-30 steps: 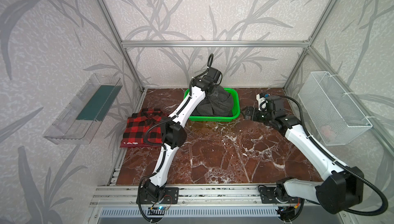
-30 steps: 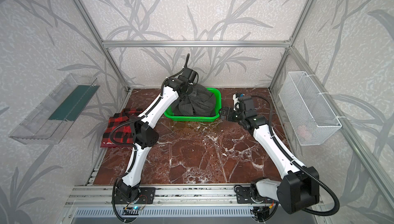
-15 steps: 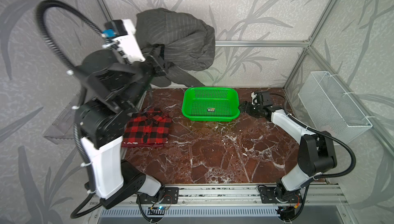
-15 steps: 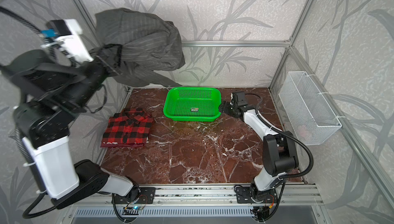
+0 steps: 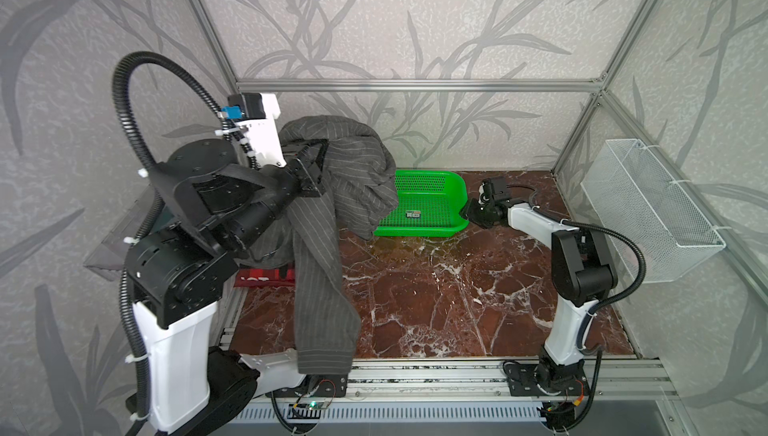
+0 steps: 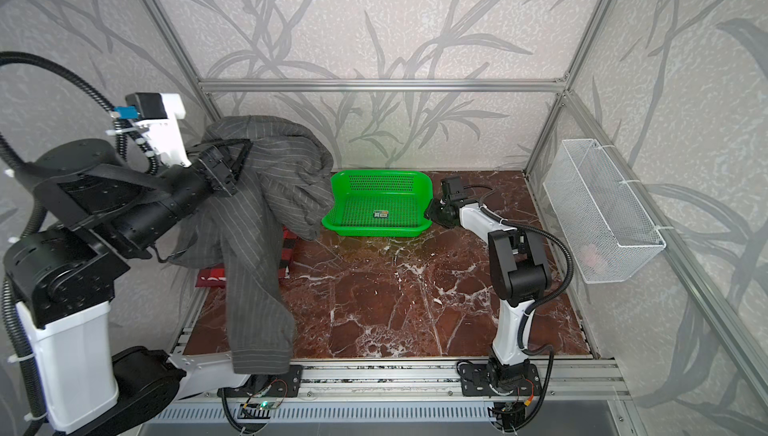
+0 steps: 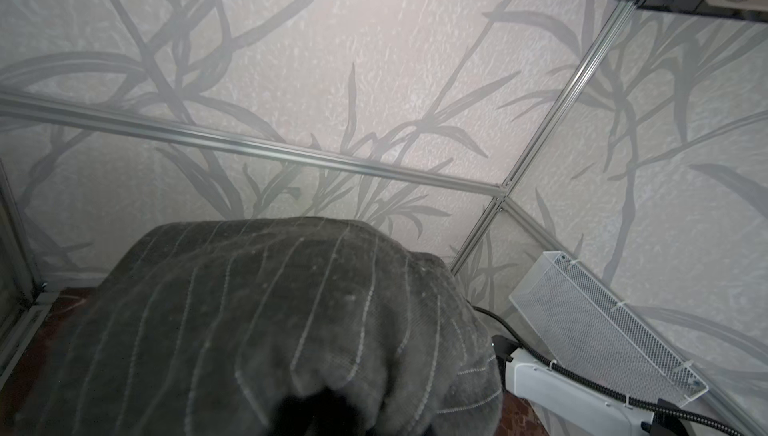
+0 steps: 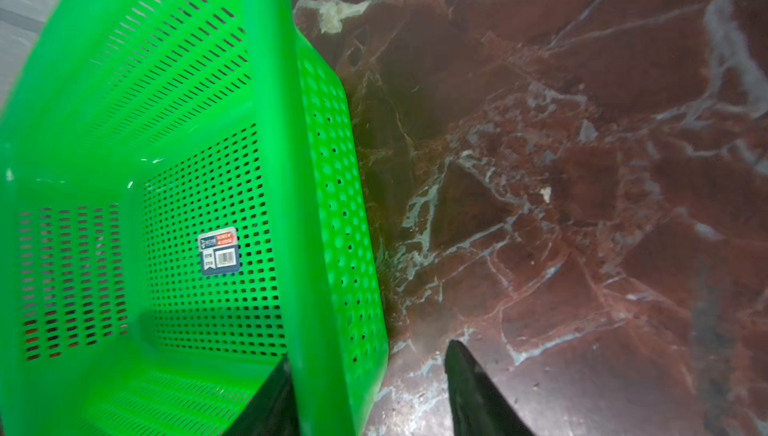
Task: Fold and stack the long sleeve shirts
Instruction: 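Lift the grey shirt with the left gripper while the right gripper pushes the basket, then lower the grey shirt with the left gripper while the right gripper slides the basket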
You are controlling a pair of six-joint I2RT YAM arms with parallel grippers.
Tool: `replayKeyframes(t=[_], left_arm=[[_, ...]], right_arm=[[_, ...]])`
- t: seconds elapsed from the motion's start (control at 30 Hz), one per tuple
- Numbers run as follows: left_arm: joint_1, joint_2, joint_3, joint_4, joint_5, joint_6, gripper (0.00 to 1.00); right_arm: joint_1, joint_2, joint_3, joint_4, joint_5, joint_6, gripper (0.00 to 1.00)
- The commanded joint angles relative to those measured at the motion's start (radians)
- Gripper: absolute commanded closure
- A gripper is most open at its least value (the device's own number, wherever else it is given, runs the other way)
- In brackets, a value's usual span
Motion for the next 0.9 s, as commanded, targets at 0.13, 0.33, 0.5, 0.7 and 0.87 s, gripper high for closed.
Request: replayKeyframes(t=[0.13, 0.33, 0.5, 0.7, 0.87], left_arm=[[-0.004, -0.118, -0.125, -0.016, -0.026, 0.014, 1.00], [-0.003, -0.146, -0.226, -0.028, -0.005, 0.009, 1.00], [-0.004, -0.149, -0.320, -0.019, 0.036, 0.002, 1.00], [-0.004, -0.154, -0.445, 0.026, 0.105, -0.022, 1.00], [-0.004, -0.149, -0.523, 0.057, 0.151, -0.034, 1.00]], right_arm=[[-0.015, -0.100, -0.150, 0.067, 0.125, 0.120, 0.82], [-0.099, -0.322, -0.398, 0.118, 0.242, 0.268, 1.00], [-0.176, -0.529, -0.614, 0.134, 0.382, 0.394, 1.00], [-0.218, -0.831, -0.816, 0.080, 0.621, 0.580, 1.00], [-0.277, -0.882, -0.852, 0.036, 0.647, 0.714, 1.00]])
